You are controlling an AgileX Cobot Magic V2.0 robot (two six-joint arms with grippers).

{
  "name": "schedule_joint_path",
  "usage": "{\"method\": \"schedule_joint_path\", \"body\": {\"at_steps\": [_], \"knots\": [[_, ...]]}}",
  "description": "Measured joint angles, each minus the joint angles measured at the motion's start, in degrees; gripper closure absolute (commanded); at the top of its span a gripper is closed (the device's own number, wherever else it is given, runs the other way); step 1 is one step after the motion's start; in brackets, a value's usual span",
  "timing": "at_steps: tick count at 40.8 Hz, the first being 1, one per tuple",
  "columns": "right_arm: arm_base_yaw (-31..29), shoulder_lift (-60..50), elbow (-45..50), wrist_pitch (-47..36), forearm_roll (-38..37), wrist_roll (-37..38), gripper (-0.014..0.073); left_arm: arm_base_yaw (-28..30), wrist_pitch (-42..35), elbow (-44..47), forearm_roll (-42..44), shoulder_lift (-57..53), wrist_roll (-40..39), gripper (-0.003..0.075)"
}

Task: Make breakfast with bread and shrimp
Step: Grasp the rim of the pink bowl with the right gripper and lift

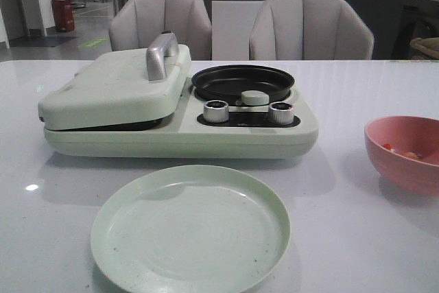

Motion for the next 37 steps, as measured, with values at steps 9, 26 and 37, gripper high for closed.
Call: {"method": "schedule_joint_path", "body": {"at_steps": [9,26,37], "knots": [[0.0,7.6,0.0,-3.9,1.7,0.0,0.0163,0.0,0.0,0.0,0.0,0.0,-0.1,0.0619],[0.0,11.4,-1.0,-7.0,2.8,0.0,0.0508,0.0,0.0,0.0,0.0,0.0,-0.1,0.0619],[0.0,10.6,-1.1,-6.8,3.2,0.0,0.0559,0.0,0.0,0.0,0.0,0.0,-0.2,0.0619]]}}
